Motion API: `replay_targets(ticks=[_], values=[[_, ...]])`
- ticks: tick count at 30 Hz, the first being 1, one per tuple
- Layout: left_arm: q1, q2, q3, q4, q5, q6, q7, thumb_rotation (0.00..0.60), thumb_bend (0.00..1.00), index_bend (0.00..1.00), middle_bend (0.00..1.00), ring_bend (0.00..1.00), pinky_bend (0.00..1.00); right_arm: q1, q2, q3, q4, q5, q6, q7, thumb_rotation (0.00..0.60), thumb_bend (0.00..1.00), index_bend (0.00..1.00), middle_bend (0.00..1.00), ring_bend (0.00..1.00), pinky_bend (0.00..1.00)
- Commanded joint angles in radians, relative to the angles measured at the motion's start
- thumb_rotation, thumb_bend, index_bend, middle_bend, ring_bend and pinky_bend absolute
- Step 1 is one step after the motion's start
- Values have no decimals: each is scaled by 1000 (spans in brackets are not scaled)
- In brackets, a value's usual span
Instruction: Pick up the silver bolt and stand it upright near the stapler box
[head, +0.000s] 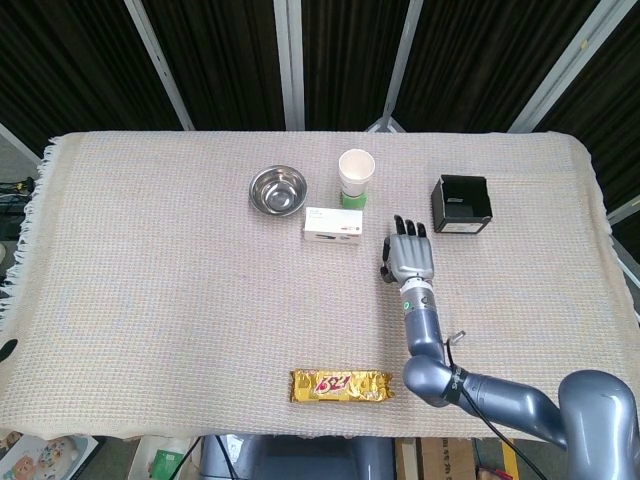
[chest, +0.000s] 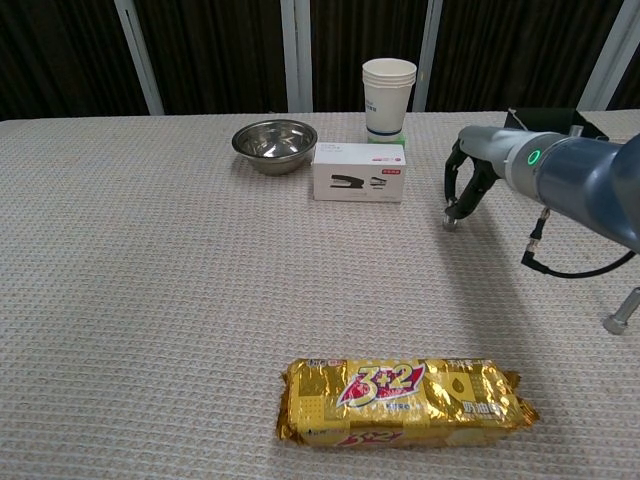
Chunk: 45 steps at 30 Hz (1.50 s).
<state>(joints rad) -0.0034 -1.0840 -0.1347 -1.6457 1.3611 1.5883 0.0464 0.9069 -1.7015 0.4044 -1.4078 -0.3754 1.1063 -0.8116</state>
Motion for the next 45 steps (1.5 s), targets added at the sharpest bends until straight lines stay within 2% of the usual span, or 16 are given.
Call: replay_targets(ticks=[1, 7, 17, 25, 37, 41, 45], values=[[-1, 0, 0, 0, 0, -1, 0, 600, 37, 40, 0, 0, 28, 4, 2, -4, 1, 7, -1, 0, 600, 362, 597, 0, 0, 0], [-1, 0, 0, 0, 0, -2, 0, 600, 37, 40, 0, 0, 28, 9, 4, -10, 1, 15, 2, 5, 600, 362, 579, 0, 0, 0], [-1, -1, 1, 0, 2, 0, 1, 600, 37, 41, 0, 0, 28, 18, 16, -18, -7, 39, 6, -1, 600, 362, 484, 0, 0, 0], [0, -1, -1, -1, -2, 0, 2, 600, 37, 41, 0, 0, 29, 23, 25, -25, -20, 46, 10, -1, 600, 362, 460, 0, 0, 0], [0, -2, -1, -1, -1, 2, 2, 600, 37, 41, 0, 0, 28, 23, 123, -28, -159, 81, 55, -47, 600, 350, 384, 0, 0, 0], [2, -2, -1, -1, 1, 6, 1, 600, 37, 41, 0, 0, 28, 10, 178, -36, -239, 91, 74, -55, 600, 349, 375, 0, 0, 0], [3, 0, -1, -1, -1, 6, -1, 600, 37, 41, 0, 0, 28, -25, 254, -38, -339, 50, 111, -20, 600, 350, 362, 0, 0, 0]])
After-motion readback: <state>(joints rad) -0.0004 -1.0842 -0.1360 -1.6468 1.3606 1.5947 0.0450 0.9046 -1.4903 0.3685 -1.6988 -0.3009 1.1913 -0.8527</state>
